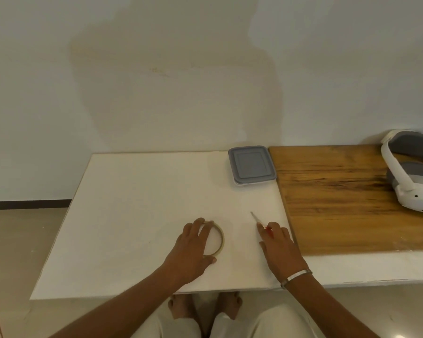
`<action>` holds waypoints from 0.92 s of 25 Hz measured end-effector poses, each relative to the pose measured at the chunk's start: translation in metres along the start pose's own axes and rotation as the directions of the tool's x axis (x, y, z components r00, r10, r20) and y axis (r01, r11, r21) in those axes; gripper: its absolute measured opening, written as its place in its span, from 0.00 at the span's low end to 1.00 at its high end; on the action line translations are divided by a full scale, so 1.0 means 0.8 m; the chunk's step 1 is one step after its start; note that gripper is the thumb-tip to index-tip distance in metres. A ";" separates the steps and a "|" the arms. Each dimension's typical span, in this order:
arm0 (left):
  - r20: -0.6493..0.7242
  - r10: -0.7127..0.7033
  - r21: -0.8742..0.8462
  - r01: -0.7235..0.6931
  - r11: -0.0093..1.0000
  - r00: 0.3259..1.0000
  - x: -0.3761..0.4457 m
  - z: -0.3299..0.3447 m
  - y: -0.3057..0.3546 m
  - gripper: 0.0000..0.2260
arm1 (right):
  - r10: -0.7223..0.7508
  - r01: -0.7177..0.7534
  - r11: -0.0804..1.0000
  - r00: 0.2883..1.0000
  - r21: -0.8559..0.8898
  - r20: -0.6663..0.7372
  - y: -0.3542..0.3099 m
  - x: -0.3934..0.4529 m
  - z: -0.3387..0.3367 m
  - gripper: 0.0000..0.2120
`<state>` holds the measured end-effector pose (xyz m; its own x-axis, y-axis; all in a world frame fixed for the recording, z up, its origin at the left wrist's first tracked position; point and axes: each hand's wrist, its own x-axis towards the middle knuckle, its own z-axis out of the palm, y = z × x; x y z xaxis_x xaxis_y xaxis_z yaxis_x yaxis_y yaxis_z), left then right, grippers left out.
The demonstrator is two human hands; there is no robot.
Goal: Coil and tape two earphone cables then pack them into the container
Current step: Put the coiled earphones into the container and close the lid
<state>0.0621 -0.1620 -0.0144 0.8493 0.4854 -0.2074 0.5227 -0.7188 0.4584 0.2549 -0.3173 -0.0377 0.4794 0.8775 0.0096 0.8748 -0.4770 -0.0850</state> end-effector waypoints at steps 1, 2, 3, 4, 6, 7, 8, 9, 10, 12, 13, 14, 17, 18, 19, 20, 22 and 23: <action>0.001 0.015 0.008 -0.015 1.000 1.000 0.010 0.000 0.005 0.37 | 0.008 -0.008 1.000 1.000 -0.003 -0.007 0.002 0.003 0.003 0.24; 0.008 0.030 0.014 -0.031 0.999 1.000 0.020 0.001 0.010 0.37 | 0.016 -0.016 1.000 1.000 -0.008 -0.016 0.004 0.006 0.005 0.24; 0.014 0.043 0.019 -0.044 0.999 0.999 0.029 0.001 0.016 0.37 | 0.028 -0.028 1.000 0.999 -0.008 -0.023 0.007 0.009 0.007 0.24; 0.020 0.057 0.025 -0.057 0.998 0.998 0.038 0.001 0.021 0.38 | 0.036 -0.036 0.999 0.999 -0.011 -0.034 0.010 0.011 0.008 0.24; 0.031 0.076 0.035 -0.077 0.996 0.997 0.053 0.001 0.030 0.38 | 0.053 -0.055 0.998 0.997 -0.023 -0.048 0.015 0.015 0.009 0.24; 0.035 0.085 0.036 -0.086 0.996 0.996 0.060 0.001 0.034 0.38 | 0.064 -0.066 0.997 0.997 -0.029 -0.049 0.016 0.017 0.009 0.24; 0.038 0.092 0.037 -0.093 0.995 0.995 0.066 0.001 0.038 0.38 | 0.078 -0.080 0.997 0.996 -0.024 -0.044 0.018 0.019 0.010 0.24; 0.038 0.099 0.038 -0.100 0.994 0.994 0.073 0.002 0.042 0.38 | 0.097 -0.098 0.995 0.995 -0.019 -0.036 0.020 0.021 0.012 0.24; 0.036 0.105 0.040 -0.106 0.994 0.994 0.079 0.003 0.046 0.38 | 0.121 -0.122 0.992 0.992 -0.013 -0.024 0.022 0.022 0.012 0.24; 0.027 0.116 0.047 -0.117 0.992 0.993 0.089 0.006 0.055 0.38 | 0.154 -0.155 0.988 0.988 -0.016 -0.017 0.026 0.023 0.013 0.24; 0.027 0.119 0.049 -0.120 0.992 0.993 0.094 0.008 0.059 0.38 | 0.159 -0.159 0.987 0.987 -0.017 -0.017 0.027 0.024 0.013 0.24; 0.025 0.122 0.053 -0.124 0.991 0.992 0.098 0.009 0.063 0.38 | 0.165 -0.165 0.986 0.986 -0.012 -0.007 0.028 0.025 0.013 0.24; 0.017 0.123 0.053 -0.124 0.991 0.992 0.108 0.013 0.073 0.38 | 0.177 -0.177 0.984 0.984 -0.015 -0.010 0.028 0.027 0.013 0.24; 0.018 0.120 0.052 -0.121 0.991 0.993 0.110 0.014 0.075 0.37 | 0.182 -0.182 0.983 0.983 -0.016 -0.009 0.029 0.028 0.013 0.24; 0.014 0.119 0.054 -0.119 0.991 0.993 0.110 0.015 0.076 0.37 | 0.189 -0.189 0.982 0.982 -0.013 0.004 0.028 0.026 0.012 0.24; 0.016 0.115 0.063 -0.116 0.991 0.993 0.109 0.015 0.076 0.37 | 0.190 -0.190 0.982 0.982 -0.005 0.009 0.026 0.025 0.011 0.23; 0.025 0.119 0.064 -0.120 0.991 0.993 0.105 0.012 0.074 0.37 | 0.199 -0.199 0.980 0.980 0.016 0.025 0.024 0.024 0.010 0.22; 0.019 0.129 0.073 -0.130 0.989 0.991 0.103 0.009 0.072 0.37 | 0.202 -0.203 0.979 0.979 0.031 0.016 0.025 0.025 0.009 0.22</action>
<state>0.1625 -0.1669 -0.0119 0.9110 0.3787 -0.1630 0.4115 -0.8103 0.4172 0.2816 -0.3090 -0.0461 0.6454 0.7635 -0.0236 0.7568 -0.6433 -0.1158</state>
